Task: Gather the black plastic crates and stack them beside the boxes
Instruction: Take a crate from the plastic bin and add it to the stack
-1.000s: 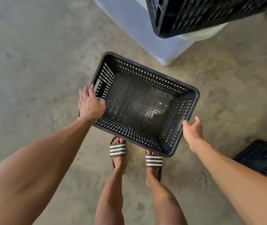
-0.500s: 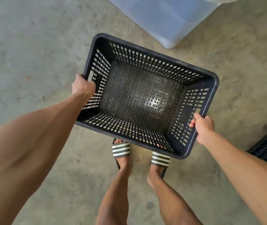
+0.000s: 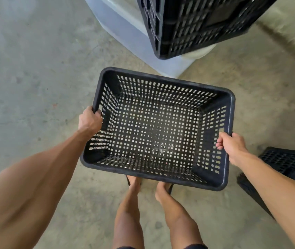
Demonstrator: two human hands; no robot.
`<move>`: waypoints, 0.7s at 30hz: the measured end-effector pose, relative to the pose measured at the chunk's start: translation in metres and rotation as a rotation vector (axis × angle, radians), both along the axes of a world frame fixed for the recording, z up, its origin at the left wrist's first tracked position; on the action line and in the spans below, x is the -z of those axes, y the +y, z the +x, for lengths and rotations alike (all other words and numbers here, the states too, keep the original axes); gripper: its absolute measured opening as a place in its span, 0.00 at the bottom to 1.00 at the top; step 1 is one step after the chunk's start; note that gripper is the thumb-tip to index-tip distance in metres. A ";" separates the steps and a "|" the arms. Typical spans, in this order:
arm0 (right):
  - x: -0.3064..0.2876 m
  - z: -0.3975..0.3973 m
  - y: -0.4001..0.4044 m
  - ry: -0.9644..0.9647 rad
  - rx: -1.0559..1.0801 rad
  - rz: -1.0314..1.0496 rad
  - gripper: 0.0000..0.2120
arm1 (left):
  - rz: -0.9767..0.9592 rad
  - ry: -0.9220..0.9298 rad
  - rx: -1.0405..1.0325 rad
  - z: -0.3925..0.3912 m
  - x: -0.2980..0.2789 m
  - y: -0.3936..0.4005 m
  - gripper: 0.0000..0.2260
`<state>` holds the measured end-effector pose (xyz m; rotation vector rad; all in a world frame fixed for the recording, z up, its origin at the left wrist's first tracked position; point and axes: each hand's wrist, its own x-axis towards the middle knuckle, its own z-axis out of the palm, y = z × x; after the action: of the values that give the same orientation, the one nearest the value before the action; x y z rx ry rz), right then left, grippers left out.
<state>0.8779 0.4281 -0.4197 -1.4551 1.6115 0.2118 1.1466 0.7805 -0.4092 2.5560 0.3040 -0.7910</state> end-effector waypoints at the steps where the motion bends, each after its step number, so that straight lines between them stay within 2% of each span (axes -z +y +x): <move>1: -0.019 -0.002 -0.004 -0.003 -0.025 0.006 0.04 | -0.009 -0.004 0.001 -0.005 -0.021 -0.002 0.14; 10: -0.189 -0.060 -0.021 -0.085 -0.122 -0.046 0.06 | -0.128 -0.076 0.002 -0.062 -0.200 -0.015 0.13; 15: -0.269 -0.106 -0.020 -0.131 -0.143 -0.209 0.23 | -0.147 -0.184 0.047 -0.101 -0.271 -0.027 0.19; 17: -0.302 -0.126 -0.017 -0.155 -0.154 -0.295 0.22 | -0.140 -0.215 0.070 -0.119 -0.297 -0.029 0.20; 21: -0.365 -0.172 -0.011 -0.215 -0.094 -0.438 0.13 | -0.168 -0.300 0.139 -0.161 -0.354 -0.031 0.20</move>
<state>0.7059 0.4173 -0.0545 -1.8165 1.4706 -0.2545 0.9855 0.7496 -0.0550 2.5077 -0.0344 -0.4483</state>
